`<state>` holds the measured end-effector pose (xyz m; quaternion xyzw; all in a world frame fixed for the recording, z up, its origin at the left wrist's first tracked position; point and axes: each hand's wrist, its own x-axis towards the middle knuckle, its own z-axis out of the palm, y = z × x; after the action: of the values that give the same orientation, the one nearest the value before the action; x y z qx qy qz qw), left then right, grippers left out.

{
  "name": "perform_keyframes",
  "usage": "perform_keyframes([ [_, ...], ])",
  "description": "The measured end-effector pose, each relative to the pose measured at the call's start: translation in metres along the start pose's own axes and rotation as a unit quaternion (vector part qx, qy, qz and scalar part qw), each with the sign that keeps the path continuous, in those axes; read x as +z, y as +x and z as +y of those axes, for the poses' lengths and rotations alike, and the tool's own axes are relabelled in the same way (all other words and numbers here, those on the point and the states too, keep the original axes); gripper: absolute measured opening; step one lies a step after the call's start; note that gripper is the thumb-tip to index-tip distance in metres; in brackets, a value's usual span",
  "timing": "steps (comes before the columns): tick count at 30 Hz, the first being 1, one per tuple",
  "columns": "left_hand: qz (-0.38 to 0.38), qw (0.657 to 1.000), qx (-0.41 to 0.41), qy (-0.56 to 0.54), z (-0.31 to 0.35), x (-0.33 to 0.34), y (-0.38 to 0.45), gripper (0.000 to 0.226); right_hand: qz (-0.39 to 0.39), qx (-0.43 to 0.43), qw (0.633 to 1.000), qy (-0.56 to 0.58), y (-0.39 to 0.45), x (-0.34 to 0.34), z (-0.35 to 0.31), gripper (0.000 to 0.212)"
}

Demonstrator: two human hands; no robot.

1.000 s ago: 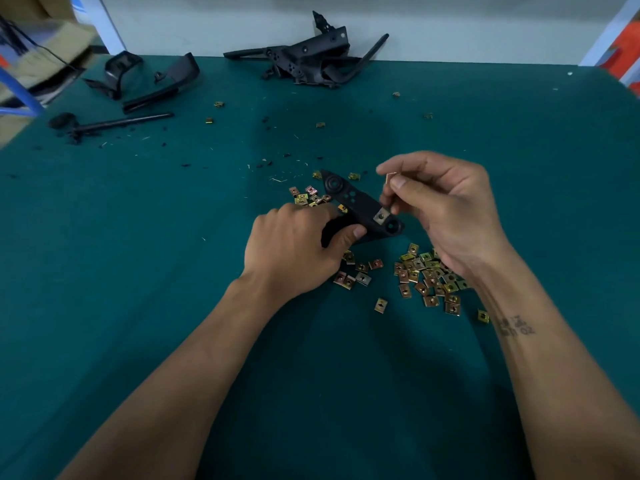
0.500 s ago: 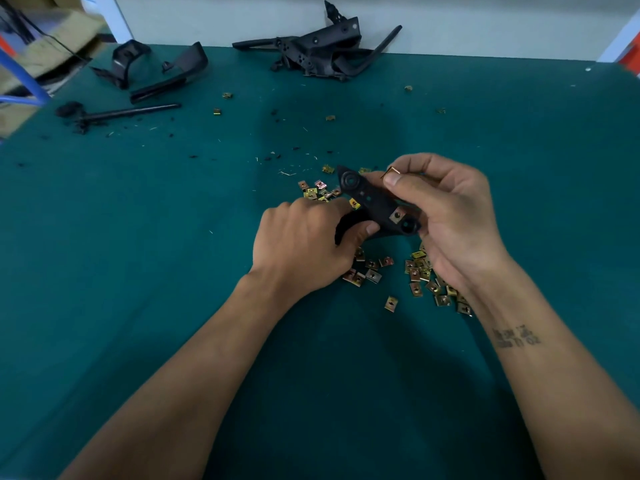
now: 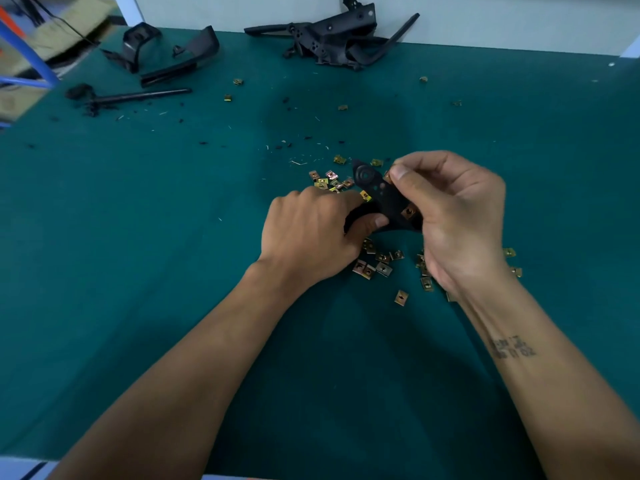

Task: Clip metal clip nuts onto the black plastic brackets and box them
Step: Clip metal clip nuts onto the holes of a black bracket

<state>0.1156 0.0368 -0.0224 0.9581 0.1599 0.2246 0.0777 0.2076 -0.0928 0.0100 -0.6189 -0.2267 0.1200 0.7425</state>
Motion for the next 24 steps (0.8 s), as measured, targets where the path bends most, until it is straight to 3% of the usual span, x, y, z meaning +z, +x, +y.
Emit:
perform_keyframes([
  [6,0.004,1.0,0.007,-0.006,0.0,0.001,0.0,0.056,0.041,-0.052,0.997,-0.028,-0.002,0.004,0.005,0.017],
  [12,0.017,0.999,0.006,-0.029,0.0,0.001,-0.001,0.057,-0.001,-0.062,0.995,-0.072,-0.003,0.003,0.004,0.017],
  [24,0.073,0.994,0.035,-0.073,0.004,-0.002,-0.005,0.06,-0.025,-0.206,0.957,-0.202,-0.017,0.006,-0.002,0.007],
])
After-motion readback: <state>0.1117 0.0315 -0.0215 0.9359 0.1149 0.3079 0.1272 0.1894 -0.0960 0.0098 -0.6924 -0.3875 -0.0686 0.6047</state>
